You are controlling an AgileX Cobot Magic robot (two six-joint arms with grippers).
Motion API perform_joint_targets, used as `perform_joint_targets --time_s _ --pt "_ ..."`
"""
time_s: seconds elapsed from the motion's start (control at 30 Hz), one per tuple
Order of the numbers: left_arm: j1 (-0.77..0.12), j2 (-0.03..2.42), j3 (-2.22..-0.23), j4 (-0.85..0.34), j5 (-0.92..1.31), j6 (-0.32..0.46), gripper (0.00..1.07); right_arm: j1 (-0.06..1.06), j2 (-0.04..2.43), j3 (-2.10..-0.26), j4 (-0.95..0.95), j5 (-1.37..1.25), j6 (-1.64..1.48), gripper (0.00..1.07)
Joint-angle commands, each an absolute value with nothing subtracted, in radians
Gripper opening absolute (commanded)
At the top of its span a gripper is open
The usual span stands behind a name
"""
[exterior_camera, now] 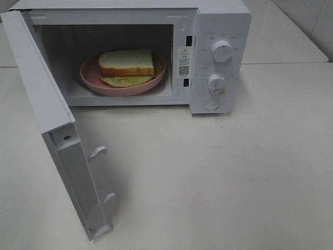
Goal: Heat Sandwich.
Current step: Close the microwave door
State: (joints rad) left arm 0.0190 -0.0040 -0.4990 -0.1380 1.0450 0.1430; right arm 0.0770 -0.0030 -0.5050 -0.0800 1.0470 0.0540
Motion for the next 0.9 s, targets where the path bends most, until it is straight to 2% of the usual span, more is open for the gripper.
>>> perform_joint_targets --time_s 0.03,0.9 --pt "0.020 -0.031 -0.497 -0.136 1.031 0.144 1.03 0.069 -0.031 -0.504 -0.078 1.037 0.043 0.76" --pt "0.020 0.002 -0.516 -0.150 1.000 0.139 1.02 0.069 -0.031 -0.504 -0.078 1.037 0.043 0.76"
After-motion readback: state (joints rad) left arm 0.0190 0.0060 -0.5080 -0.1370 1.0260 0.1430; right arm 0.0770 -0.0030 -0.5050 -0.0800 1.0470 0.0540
